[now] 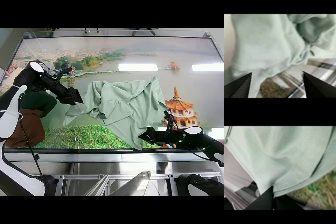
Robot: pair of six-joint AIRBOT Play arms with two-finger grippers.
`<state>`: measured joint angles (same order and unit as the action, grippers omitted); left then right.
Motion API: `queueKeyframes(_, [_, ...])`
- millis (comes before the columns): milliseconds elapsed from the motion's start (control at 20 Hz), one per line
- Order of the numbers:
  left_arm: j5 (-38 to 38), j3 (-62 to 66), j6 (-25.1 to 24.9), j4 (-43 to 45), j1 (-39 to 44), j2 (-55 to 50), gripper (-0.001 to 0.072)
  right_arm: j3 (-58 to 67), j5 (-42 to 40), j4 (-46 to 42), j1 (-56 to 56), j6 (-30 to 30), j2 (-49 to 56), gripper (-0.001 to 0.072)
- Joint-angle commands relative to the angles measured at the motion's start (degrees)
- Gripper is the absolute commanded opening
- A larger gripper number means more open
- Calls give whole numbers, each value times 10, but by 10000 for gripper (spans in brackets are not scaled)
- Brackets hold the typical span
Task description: Fold the shirts.
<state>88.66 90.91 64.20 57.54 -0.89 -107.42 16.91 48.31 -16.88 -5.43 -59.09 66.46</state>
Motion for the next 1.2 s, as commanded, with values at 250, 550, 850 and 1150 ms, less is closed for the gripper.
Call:
queueKeyframes(250, [-15,8,25,105,82,-38,713,0,2,1,-1,0,-1,19])
queueKeyframes(550, [41,78,14,90,108,-52,22,3,26,0,7,14,-3,19])
queueKeyframes(850, [130,167,12,-207,37,2,22,136,215,-100,243,28,-79,18])
queueKeyframes(1150, [177,166,-35,-717,-57,125,21,417,376,131,505,51,-191,18])
